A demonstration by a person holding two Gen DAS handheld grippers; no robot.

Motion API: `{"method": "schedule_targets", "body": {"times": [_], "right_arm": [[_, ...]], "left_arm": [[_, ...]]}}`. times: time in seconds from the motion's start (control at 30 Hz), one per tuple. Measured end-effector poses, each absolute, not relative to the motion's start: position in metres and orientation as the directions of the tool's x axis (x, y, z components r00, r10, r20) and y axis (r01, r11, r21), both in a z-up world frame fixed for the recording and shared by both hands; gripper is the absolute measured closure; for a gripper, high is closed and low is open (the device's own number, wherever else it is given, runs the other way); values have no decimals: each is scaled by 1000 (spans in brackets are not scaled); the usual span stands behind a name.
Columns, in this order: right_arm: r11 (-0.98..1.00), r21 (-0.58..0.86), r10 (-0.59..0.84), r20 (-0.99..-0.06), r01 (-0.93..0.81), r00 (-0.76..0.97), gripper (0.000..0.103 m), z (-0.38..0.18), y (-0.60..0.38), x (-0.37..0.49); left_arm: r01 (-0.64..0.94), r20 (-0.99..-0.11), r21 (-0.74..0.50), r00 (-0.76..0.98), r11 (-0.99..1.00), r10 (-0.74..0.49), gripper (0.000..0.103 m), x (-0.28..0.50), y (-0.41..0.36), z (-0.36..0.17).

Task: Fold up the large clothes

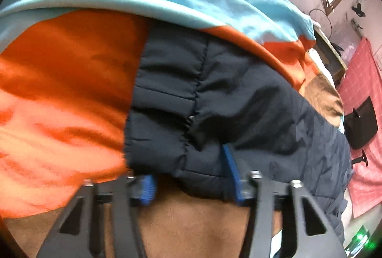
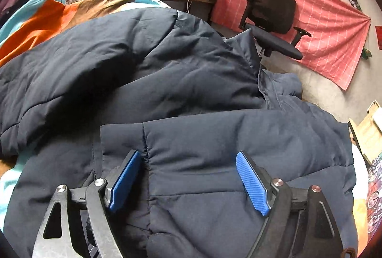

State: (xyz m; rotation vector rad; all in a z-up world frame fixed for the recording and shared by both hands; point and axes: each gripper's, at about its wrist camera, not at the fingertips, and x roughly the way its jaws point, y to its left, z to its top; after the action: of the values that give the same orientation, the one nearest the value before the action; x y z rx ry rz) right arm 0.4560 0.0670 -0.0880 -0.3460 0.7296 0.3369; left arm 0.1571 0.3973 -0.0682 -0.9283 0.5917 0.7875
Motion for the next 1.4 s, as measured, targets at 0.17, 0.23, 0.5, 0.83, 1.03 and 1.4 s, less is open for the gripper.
{"method": "schedule_targets", "body": {"times": [0.17, 0.23, 0.5, 0.83, 1.03, 1.4], "right_arm": [[891, -197, 171, -690, -410, 704, 20, -94, 70, 457], [892, -189, 176, -691, -411, 701, 19, -93, 69, 457], [907, -15, 307, -661, -421, 684, 19, -58, 39, 447], [881, 17, 383, -614, -473, 690, 19, -2, -19, 433], [895, 81, 402, -573, -439, 714, 19, 28, -92, 440], [904, 277, 427, -537, -326, 728, 19, 48, -216, 468]], "left_arm": [[-801, -729, -446, 584, 398, 358, 85, 153, 386, -56], [-788, -702, -431, 599, 439, 386, 86, 154, 373, -42], [-622, -460, -321, 761, 714, 457, 89, 164, 304, 38], [-218, -204, -154, 961, 964, 185, 90, 225, 179, 117], [-14, -211, -105, 977, 994, -8, 91, 273, 105, 124], [230, -386, -16, 896, 973, -218, 91, 345, -17, 63]]}}
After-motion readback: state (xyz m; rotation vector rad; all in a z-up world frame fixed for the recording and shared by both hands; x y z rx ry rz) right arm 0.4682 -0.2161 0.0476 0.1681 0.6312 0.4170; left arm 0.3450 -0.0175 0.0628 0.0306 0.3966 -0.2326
